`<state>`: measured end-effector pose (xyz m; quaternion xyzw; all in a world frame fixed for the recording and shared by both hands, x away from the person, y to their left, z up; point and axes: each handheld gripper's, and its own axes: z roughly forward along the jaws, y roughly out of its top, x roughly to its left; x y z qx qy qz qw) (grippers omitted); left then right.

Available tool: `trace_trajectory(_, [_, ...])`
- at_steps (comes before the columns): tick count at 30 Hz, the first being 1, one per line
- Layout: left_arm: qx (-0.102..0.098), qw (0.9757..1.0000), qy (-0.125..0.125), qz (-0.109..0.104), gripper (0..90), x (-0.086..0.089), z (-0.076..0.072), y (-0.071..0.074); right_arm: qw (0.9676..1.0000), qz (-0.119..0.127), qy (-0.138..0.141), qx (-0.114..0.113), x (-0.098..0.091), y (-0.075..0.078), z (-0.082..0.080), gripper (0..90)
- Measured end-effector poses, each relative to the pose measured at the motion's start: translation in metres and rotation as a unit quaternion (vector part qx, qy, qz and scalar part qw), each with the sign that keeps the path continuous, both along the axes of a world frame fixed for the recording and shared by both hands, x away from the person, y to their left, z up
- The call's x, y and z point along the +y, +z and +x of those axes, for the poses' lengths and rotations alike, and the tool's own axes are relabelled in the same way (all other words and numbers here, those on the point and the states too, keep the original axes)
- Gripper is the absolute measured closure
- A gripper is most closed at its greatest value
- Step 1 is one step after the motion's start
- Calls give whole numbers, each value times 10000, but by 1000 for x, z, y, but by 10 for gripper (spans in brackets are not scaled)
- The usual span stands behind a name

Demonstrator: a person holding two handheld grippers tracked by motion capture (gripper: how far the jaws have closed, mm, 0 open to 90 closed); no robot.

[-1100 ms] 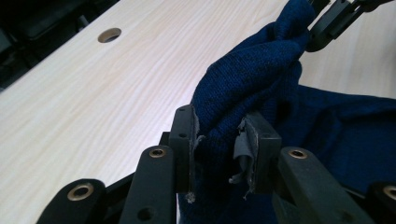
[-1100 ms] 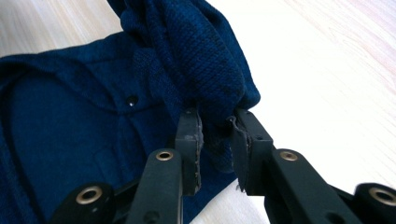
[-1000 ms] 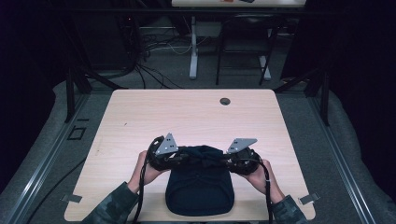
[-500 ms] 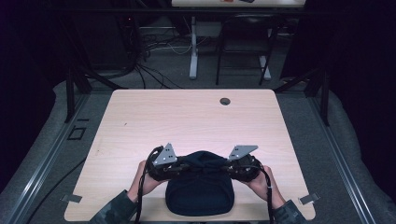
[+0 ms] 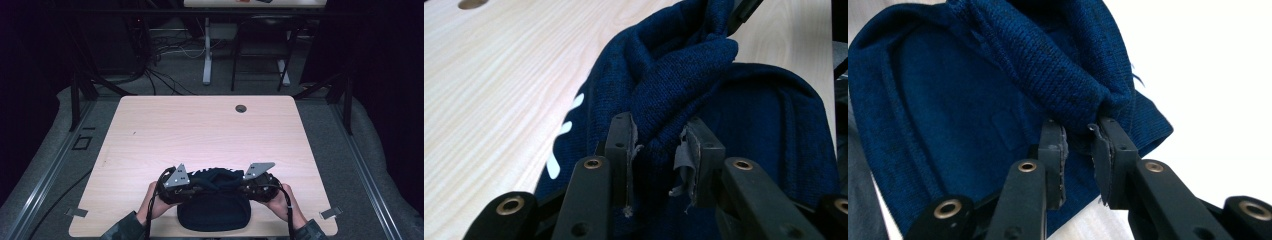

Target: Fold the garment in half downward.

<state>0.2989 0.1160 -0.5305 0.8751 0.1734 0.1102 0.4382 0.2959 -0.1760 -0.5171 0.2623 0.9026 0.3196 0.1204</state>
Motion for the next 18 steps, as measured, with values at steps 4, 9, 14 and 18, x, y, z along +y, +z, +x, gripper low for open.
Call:
trace_trajectory(4, [24,10000,-31,28,689,0,-3,-3,10000,-36,21,28,0,-4,-4,745])
trace_trajectory(9, [49,10000,-31,67,681,0,-8,-9,9999,-62,70,76,0,-7,-7,742])
trace_trajectory(14, [146,9998,-55,148,652,0,-12,-14,9999,-67,82,125,-1,-12,-8,738])
trace_trajectory(18, [249,9994,-100,199,635,1,-15,-19,9998,-109,78,147,0,-13,-11,731])
